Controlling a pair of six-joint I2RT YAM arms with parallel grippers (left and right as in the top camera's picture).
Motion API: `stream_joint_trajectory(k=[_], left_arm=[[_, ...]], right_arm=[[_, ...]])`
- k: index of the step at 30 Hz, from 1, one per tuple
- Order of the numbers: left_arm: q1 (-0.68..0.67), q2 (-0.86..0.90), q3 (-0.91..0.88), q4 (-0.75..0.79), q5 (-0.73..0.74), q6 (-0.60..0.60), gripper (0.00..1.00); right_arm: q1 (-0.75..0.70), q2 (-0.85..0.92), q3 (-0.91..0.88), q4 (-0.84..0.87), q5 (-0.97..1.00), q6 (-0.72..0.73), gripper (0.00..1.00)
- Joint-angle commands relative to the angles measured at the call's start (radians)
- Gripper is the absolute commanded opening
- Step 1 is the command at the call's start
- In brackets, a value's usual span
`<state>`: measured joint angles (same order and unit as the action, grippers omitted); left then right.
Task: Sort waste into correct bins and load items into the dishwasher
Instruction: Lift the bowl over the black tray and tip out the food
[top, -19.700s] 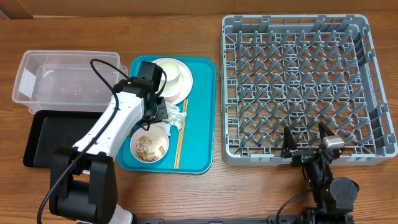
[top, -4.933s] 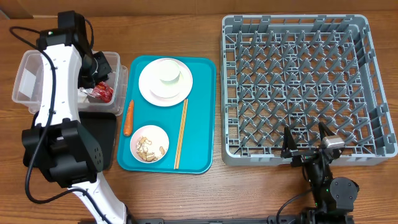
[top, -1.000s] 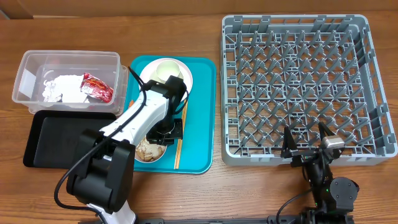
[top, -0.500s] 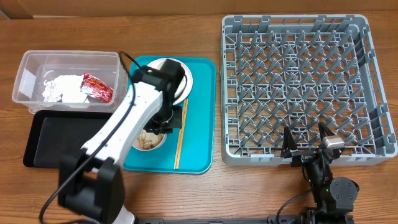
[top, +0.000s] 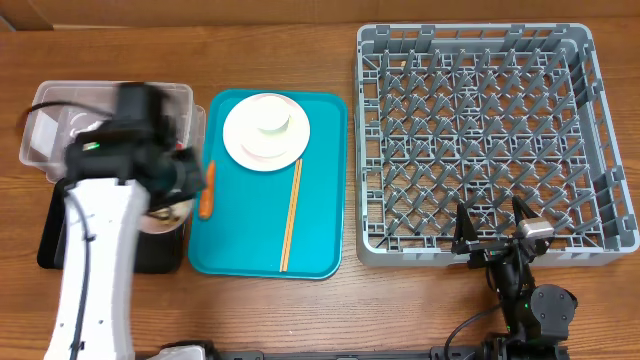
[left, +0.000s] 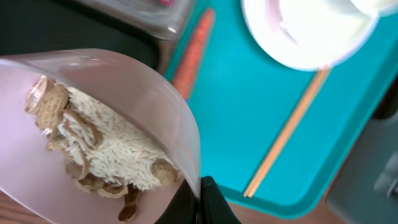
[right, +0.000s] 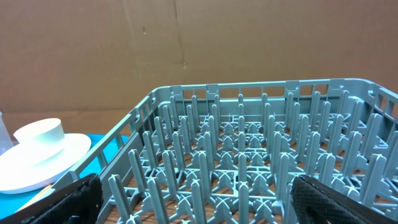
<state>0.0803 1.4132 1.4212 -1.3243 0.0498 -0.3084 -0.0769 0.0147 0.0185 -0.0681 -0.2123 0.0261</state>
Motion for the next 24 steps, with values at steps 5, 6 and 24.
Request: stream_joint_trajectory(k=[5, 6, 24], left_arm=[[0.252, -0.013, -0.001, 0.047, 0.195, 0.131, 0.04], [0.283, -0.013, -0.01, 0.061, 0.227, 0.14, 0.04], [0.748, -0.013, -0.341, 0.417, 0.799, 0.311, 0.04]], right_arm=[[-0.002, -0.012, -0.011, 0.006, 0.002, 0.004, 1.0], [-0.002, -0.012, -0.011, 0.006, 0.002, 0.004, 1.0], [-0.002, -0.012, -0.011, 0.006, 0.002, 0.004, 1.0]])
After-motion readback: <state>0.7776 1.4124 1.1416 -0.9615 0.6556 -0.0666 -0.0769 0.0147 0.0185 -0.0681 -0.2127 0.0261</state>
